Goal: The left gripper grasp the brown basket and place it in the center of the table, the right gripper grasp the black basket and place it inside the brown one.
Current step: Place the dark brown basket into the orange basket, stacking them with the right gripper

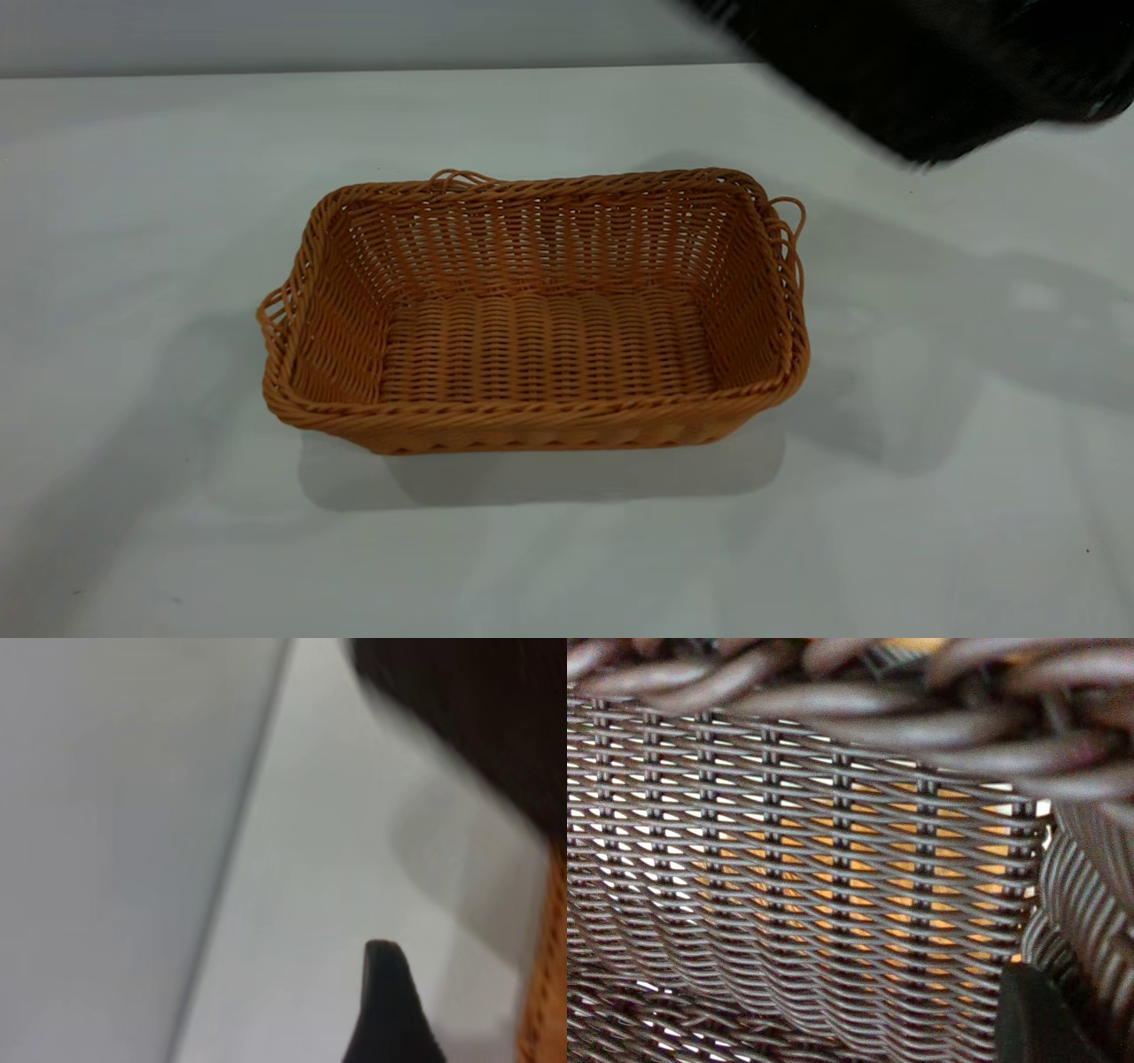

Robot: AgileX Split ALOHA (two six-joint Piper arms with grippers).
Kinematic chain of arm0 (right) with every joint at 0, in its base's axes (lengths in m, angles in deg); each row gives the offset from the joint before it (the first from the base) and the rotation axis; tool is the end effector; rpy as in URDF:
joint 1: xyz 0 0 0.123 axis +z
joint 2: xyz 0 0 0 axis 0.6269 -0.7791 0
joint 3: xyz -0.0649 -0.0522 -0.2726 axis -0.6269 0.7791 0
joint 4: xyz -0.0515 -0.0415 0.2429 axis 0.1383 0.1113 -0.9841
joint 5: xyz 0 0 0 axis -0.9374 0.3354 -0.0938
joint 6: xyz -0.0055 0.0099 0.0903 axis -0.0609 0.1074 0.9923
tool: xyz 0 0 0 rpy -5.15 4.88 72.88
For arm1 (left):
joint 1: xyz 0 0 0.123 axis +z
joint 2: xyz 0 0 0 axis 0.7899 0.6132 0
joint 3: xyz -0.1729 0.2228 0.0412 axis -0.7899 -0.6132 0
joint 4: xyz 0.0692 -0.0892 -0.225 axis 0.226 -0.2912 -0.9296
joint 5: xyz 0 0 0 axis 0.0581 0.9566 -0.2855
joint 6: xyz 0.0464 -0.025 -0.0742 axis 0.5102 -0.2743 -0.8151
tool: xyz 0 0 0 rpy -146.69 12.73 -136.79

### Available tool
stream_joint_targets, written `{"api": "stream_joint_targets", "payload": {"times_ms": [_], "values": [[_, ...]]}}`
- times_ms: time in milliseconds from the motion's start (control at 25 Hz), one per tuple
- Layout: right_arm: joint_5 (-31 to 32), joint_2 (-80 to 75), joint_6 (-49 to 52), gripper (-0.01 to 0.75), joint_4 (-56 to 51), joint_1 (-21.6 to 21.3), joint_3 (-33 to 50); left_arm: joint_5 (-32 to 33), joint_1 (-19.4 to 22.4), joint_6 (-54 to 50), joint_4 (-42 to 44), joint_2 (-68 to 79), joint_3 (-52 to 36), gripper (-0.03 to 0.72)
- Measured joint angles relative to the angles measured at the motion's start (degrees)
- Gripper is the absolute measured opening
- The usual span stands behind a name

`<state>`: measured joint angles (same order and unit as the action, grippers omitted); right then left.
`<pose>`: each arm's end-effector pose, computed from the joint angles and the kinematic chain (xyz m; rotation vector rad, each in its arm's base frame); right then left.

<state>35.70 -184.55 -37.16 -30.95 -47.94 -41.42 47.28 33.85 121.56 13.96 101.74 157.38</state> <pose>0.3312 0.0088 0.1700 0.4511 2.6401 1.0631 0.3868 -0.1566 0.3044 1.3661 1.7073 -0.0185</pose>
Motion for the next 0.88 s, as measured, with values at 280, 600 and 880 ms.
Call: {"api": "stream_joint_targets", "payload": {"times_ms": [280,600,880], "values": [[-4.7,-4.4,8.2,0.085,14.8,16.3,-4.8,-0.4,0.0,-0.2,-0.6,-7.9,0.0,0.437],[-2.6,-16.3,18.9,0.085,27.0,23.9,-18.6,1.4,0.0,-0.3,-1.4,-9.1,0.0,0.437],[-3.0,-20.6,21.0,0.085,27.7,24.1,-20.9,2.5,0.0,-0.6,-3.8,-9.1,0.0,0.437]]}}
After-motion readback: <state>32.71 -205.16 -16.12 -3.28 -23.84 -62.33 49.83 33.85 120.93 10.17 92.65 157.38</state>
